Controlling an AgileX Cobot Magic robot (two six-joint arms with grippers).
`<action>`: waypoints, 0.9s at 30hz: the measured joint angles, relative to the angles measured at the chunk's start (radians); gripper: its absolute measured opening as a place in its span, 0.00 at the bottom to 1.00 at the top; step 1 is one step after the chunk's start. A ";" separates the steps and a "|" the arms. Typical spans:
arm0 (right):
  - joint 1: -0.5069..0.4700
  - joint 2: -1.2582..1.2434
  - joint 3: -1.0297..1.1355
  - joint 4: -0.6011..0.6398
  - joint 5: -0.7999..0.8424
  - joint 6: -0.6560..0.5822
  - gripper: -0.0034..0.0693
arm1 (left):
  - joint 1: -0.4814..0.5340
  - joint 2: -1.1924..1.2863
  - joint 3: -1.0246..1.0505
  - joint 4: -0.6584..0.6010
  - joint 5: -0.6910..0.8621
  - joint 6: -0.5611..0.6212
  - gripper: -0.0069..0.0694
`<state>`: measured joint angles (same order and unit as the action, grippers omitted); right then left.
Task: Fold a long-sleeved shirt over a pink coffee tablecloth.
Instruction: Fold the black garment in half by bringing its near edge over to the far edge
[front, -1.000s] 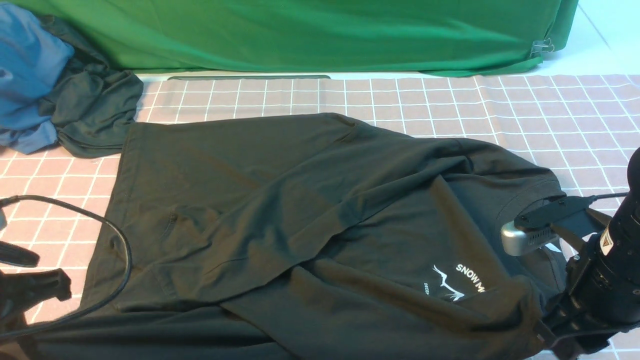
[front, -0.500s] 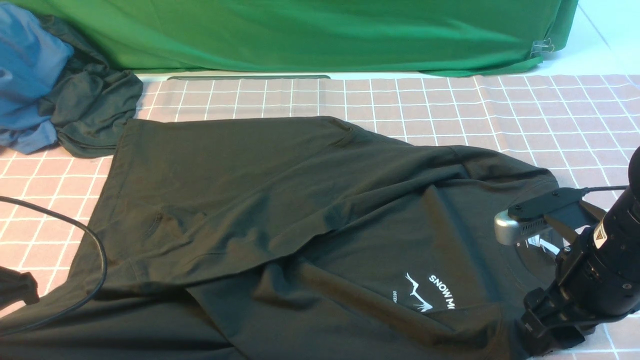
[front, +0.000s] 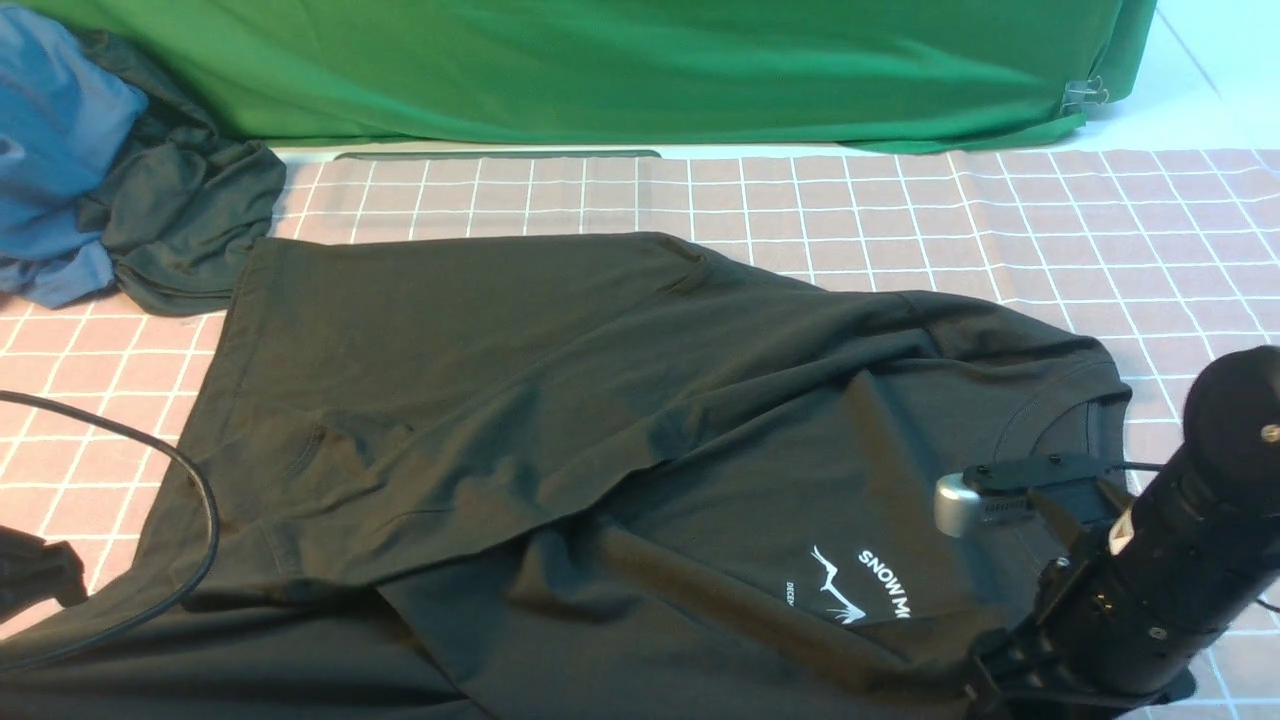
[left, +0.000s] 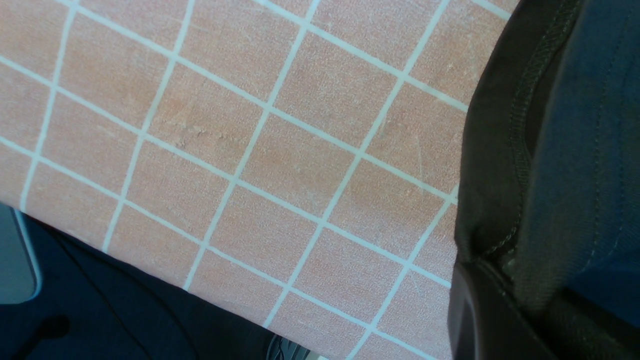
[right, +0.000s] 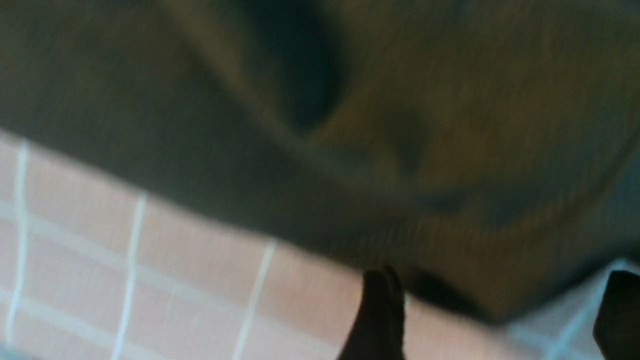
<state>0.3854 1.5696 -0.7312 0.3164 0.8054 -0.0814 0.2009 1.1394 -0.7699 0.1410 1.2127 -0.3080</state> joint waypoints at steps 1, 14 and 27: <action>0.000 0.014 0.000 0.001 -0.007 -0.001 0.82 | 0.000 0.000 0.000 0.000 0.000 0.000 0.13; -0.004 -0.060 -0.038 -0.053 0.044 -0.077 0.13 | 0.000 0.001 -0.098 -0.012 0.003 0.000 0.13; -0.172 -0.094 -0.273 -0.075 0.174 -0.087 0.13 | 0.000 0.046 -0.152 -0.021 -0.033 0.004 0.13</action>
<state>0.2135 1.4752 -1.0038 0.2410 0.9796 -0.1687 0.2009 1.1854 -0.9217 0.1205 1.1801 -0.3041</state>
